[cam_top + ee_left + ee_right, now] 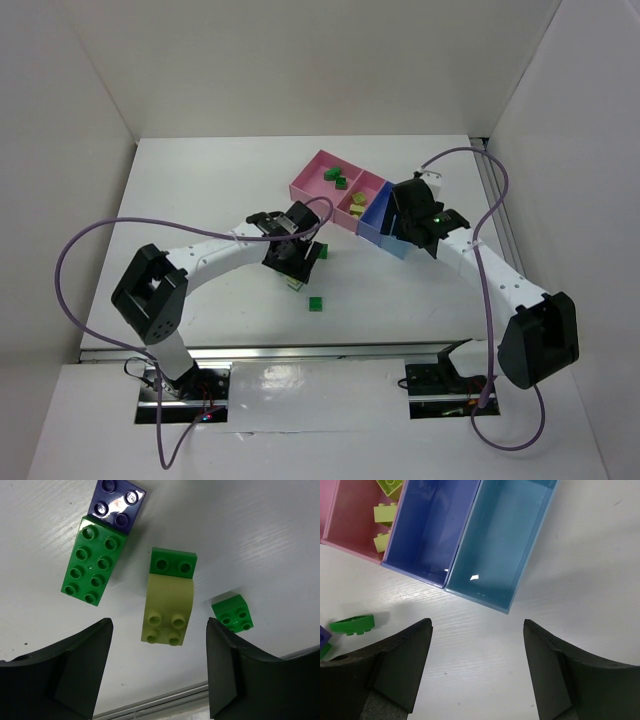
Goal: Sort the legos into containers by color
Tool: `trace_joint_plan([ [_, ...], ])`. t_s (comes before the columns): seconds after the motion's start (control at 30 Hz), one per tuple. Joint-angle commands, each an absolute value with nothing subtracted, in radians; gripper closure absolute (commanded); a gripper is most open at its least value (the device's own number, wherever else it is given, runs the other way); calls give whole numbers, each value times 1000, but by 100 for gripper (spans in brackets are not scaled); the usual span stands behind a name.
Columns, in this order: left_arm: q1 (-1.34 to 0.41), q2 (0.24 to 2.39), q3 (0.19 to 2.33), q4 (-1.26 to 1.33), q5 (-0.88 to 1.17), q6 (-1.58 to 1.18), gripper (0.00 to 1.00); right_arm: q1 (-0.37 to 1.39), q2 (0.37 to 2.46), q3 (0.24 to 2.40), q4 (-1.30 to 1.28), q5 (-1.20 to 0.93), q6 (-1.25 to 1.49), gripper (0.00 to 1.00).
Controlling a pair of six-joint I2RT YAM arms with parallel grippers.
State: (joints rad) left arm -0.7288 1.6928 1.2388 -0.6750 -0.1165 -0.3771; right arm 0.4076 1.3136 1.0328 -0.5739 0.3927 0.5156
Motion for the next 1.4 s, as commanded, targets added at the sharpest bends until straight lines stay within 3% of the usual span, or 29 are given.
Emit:
trace_joint_plan([
  [0.0,-736,1694,1241,-655,-181,-408,22,407,1279,1029,-592,396,515,19],
  [0.4,-736,1703,1220,-626,-183,-397,29,407,1289,1039,-572,405,515,19],
  [0.77,-736,1669,1273,-632,-146,-407,95,397,1307,1057,-572,394,506,19],
  [0.8,-721,1652,1273,-632,-85,-396,100,397,1307,1057,-572,352,485,19],
  [0.97,-621,1588,1345,-632,164,-315,100,376,1307,1080,-548,154,408,17],
  [1.0,-605,1588,1367,-632,219,-302,100,364,1296,1080,-529,91,385,12],
  [1.17,-485,1574,1402,-583,671,-230,100,269,1258,1057,-388,-552,252,7],
  [1.37,-388,1584,1330,-347,1082,-284,100,268,1295,1080,-383,-917,172,7],
])
